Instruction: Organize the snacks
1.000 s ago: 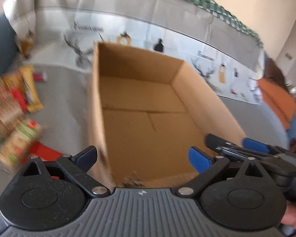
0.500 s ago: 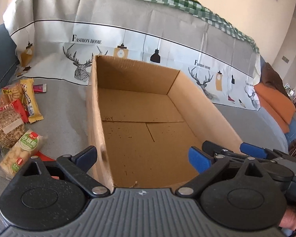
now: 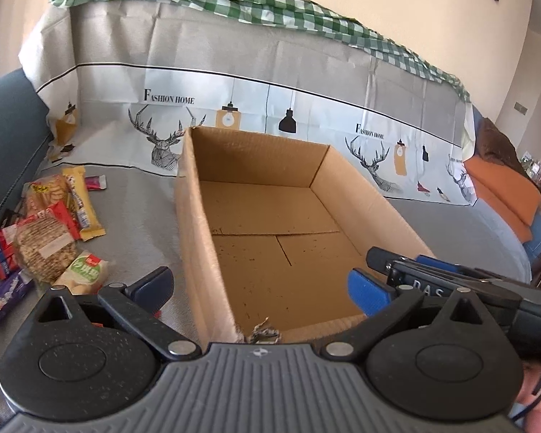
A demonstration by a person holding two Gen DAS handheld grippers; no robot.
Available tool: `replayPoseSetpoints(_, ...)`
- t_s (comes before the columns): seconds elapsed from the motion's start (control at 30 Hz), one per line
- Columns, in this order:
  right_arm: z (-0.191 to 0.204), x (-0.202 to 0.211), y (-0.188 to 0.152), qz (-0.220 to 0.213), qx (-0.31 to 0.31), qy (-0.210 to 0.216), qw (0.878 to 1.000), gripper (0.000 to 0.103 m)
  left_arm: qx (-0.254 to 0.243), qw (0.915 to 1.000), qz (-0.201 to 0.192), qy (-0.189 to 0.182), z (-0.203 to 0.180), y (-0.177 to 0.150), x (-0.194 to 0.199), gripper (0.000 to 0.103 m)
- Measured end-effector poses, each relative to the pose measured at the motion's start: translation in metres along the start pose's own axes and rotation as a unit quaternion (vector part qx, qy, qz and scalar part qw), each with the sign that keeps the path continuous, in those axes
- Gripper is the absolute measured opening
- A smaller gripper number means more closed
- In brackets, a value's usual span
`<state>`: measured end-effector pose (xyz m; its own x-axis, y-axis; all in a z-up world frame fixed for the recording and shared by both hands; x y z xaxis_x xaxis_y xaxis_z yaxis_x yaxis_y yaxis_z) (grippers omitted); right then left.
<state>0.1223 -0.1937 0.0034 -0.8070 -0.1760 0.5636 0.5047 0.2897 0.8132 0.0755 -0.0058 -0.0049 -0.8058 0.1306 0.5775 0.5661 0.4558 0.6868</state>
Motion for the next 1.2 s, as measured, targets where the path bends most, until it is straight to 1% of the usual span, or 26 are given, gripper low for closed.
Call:
replayPoseSetpoints(0.1,0.009,0.005,0.005,-0.014,-0.004,0.019,1.000,0.059,-0.010,0.9999,0.010,0.005,0.004,0.007,0.013,0.103)
replayPoseSetpoints(0.17,0.018,0.009,0.010,-0.023,-0.002,0.030,0.999,0.059,-0.034,0.9993,0.017,0.004,0.008,0.012,0.023,0.103)
replayPoseSetpoints(0.2,0.022,0.010,0.012,-0.028,-0.001,0.035,0.999,0.059,-0.046,0.9988,0.018,-0.004,0.011,0.016,0.028,0.103)
replayPoseSetpoints(0.27,0.031,0.013,0.016,-0.038,-0.002,0.047,0.998,0.059,-0.063,0.9972,0.021,-0.032,0.020,0.023,0.041,0.103)
replayPoseSetpoints(0.3,0.035,0.013,0.018,-0.041,-0.002,0.054,0.998,0.059,-0.066,0.9969,0.022,-0.037,0.027,0.028,0.046,0.102)
replayPoseSetpoints(0.37,0.045,0.014,0.022,-0.046,-0.002,0.068,0.997,0.059,-0.073,0.9964,0.012,-0.042,0.043,0.037,0.053,0.102)
replayPoseSetpoints(0.43,0.057,0.013,0.025,-0.049,0.002,0.082,0.995,0.059,-0.075,0.9966,-0.006,-0.034,0.062,0.045,0.055,0.096)
replayPoseSetpoints(0.47,0.063,0.012,0.027,-0.050,0.005,0.091,0.995,0.059,-0.064,0.9975,-0.008,-0.028,0.076,0.048,0.053,0.082)
replayPoseSetpoints(0.5,0.071,0.011,0.028,-0.049,0.008,0.098,0.994,0.059,-0.048,0.9986,-0.009,-0.020,0.091,0.049,0.050,0.065)
replayPoseSetpoints(0.53,0.078,0.009,0.029,-0.047,0.014,0.103,0.993,0.059,-0.027,0.9995,-0.010,-0.009,0.106,0.049,0.047,0.057)
replayPoseSetpoints(0.6,0.093,0.007,0.029,-0.043,0.030,0.113,0.992,0.059,0.035,0.9991,-0.013,0.020,0.147,0.041,0.036,0.027)
replayPoseSetpoints(0.63,0.101,0.006,0.029,-0.043,0.040,0.118,0.991,0.054,0.081,0.9963,-0.001,0.031,0.167,0.036,0.030,0.021)
replayPoseSetpoints(0.67,0.109,0.004,0.030,-0.044,0.050,0.124,0.990,0.049,0.114,0.9930,-0.005,0.031,0.180,0.038,0.032,0.018)
replayPoseSetpoints(0.7,0.119,0.001,0.030,-0.043,0.062,0.134,0.988,0.039,0.130,0.9906,-0.028,0.032,0.187,0.041,0.037,0.018)
replayPoseSetpoints(0.73,0.128,0.000,0.031,-0.044,0.075,0.147,0.985,0.034,0.138,0.9892,-0.039,0.032,0.191,0.042,0.039,0.018)
replayPoseSetpoints(0.8,0.148,-0.003,0.033,-0.048,0.101,0.173,0.979,0.031,0.119,0.9917,-0.029,0.038,0.191,0.040,0.033,0.018)
replayPoseSetpoints(0.87,0.169,-0.006,0.033,-0.052,0.129,0.191,0.972,0.031,0.084,0.9953,-0.010,0.048,0.184,0.036,0.021,0.019)
replayPoseSetpoints(0.93,0.189,-0.011,0.030,-0.045,0.157,0.205,0.965,0.031,0.064,0.9960,0.009,0.062,0.183,0.033,0.008,0.022)
replayPoseSetpoints(0.97,0.199,-0.015,0.028,-0.038,0.170,0.211,0.962,0.031,0.061,0.9954,0.013,0.072,0.182,0.026,0.003,0.025)
replayPoseSetpoints(1.0,0.208,-0.019,0.025,-0.030,0.181,0.216,0.959,0.031,0.063,0.9949,0.016,0.078,0.185,0.025,-0.001,0.032)
replayPoseSetpoints(1.07,0.224,-0.027,0.021,-0.016,0.200,0.225,0.953,0.034,0.074,0.9937,0.024,0.081,0.192,0.023,-0.010,0.041)
replayPoseSetpoints(1.13,0.237,-0.035,0.015,0.001,0.220,0.226,0.949,0.046,0.091,0.9923,0.028,0.079,0.201,0.023,-0.015,0.044)
replayPoseSetpoints(1.17,0.242,-0.041,0.012,0.010,0.230,0.223,0.947,0.049,0.100,0.9916,0.029,0.076,0.204,0.023,-0.016,0.047)
replayPoseSetpoints(1.2,0.247,-0.047,0.010,0.019,0.238,0.220,0.946,0.057,0.108,0.9909,0.030,0.075,0.207,0.024,-0.016,0.050)
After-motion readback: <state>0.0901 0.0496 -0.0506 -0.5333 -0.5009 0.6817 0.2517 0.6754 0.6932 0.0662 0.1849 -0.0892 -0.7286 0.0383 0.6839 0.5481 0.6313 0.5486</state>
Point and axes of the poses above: each gripper's, at about its wrist camera, not at the fingertips, and x roughly against the way its jaws point, z to its left, y to its top, the point moved 4 cm from there along -x, roughly the way its jaws point, and after that the axes turned 15 degrees about x, right-handed, at the moved point
